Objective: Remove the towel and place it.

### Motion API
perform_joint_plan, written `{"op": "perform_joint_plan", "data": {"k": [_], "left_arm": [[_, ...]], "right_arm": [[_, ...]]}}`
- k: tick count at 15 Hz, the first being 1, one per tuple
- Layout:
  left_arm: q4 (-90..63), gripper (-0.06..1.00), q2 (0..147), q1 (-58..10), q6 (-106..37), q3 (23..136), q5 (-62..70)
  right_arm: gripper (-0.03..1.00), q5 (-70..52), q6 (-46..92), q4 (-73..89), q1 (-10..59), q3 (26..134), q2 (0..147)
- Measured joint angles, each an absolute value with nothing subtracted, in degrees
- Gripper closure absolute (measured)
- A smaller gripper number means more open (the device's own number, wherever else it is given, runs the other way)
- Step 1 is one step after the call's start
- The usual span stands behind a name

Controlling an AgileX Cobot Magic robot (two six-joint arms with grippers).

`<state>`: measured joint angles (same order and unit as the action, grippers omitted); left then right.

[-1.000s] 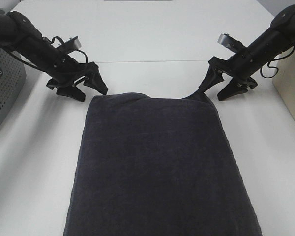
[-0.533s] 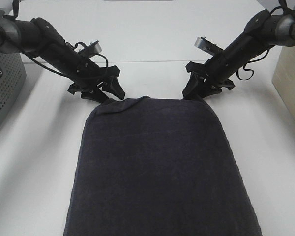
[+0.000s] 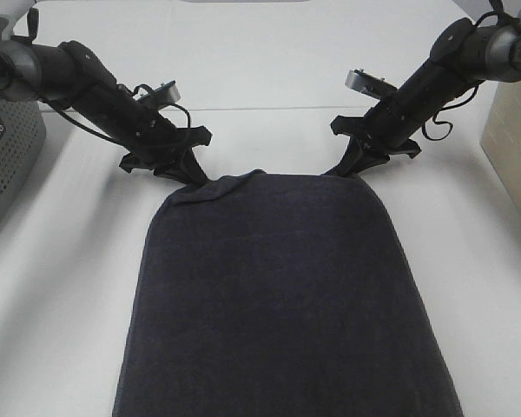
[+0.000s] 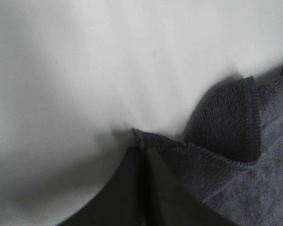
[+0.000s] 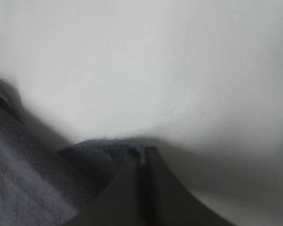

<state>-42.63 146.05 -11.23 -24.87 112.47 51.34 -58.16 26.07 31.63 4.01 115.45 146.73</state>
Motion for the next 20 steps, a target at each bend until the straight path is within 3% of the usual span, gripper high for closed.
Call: {"op": "perform_joint_plan", "data": {"k": [12,20], "left_arm": [[-35.41,0.94,146.33,-11.4,-25.27,121.52,52.48],[-32.95,0.94,146.33,-11.4,-25.44,128.57,40.74]], "right_arm": [[0.96,-50.42,25.32,26.47,4.07,115.05,142.72],[0.96,-34.84,25.32,28.71,4.07,115.05,138.66]]}}
